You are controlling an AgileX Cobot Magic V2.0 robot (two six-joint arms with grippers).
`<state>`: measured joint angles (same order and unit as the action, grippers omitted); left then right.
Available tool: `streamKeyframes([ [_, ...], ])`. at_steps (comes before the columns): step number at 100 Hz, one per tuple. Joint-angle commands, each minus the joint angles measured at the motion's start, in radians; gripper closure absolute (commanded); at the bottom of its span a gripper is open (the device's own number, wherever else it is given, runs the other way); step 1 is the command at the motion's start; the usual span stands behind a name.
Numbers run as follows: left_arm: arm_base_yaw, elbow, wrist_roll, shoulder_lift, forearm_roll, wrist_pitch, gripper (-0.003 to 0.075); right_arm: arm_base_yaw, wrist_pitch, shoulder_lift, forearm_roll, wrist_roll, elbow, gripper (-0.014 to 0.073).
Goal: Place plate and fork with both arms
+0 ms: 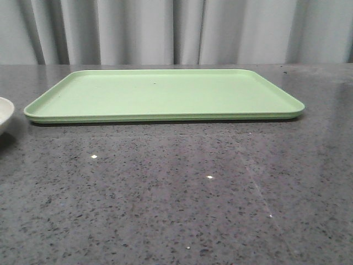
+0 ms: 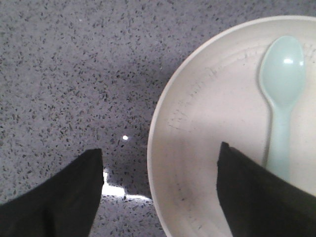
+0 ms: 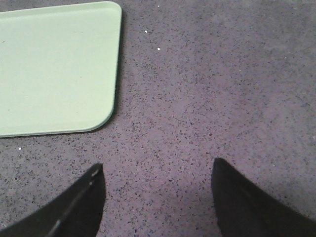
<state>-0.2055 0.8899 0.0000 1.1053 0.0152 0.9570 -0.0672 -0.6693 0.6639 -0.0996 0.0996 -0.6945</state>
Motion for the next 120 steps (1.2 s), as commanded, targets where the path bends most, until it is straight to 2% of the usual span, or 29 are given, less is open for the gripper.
streamKeyframes([
  [1,-0.002,0.066,0.000,0.039,0.019,0.015,0.0240,0.004,0.062,0.007,0.001,-0.001,-0.038,0.0118],
  [29,-0.002,0.087,0.029,0.172,0.027,0.037,0.0241,0.004,0.062,0.007,0.001,-0.001,-0.038,0.0118],
  [45,-0.002,0.087,0.029,0.198,0.027,-0.016,0.0258,0.004,0.062,0.007,0.001,-0.001,-0.038,0.0118],
  [85,-0.002,0.087,0.029,0.229,0.025,-0.011,0.0439,0.004,0.062,0.007,0.001,-0.001,-0.038,0.0118],
  [120,-0.002,0.087,0.029,0.229,0.000,0.011,0.0668,0.004,0.062,0.007,0.001,-0.001,-0.038,0.0118],
])
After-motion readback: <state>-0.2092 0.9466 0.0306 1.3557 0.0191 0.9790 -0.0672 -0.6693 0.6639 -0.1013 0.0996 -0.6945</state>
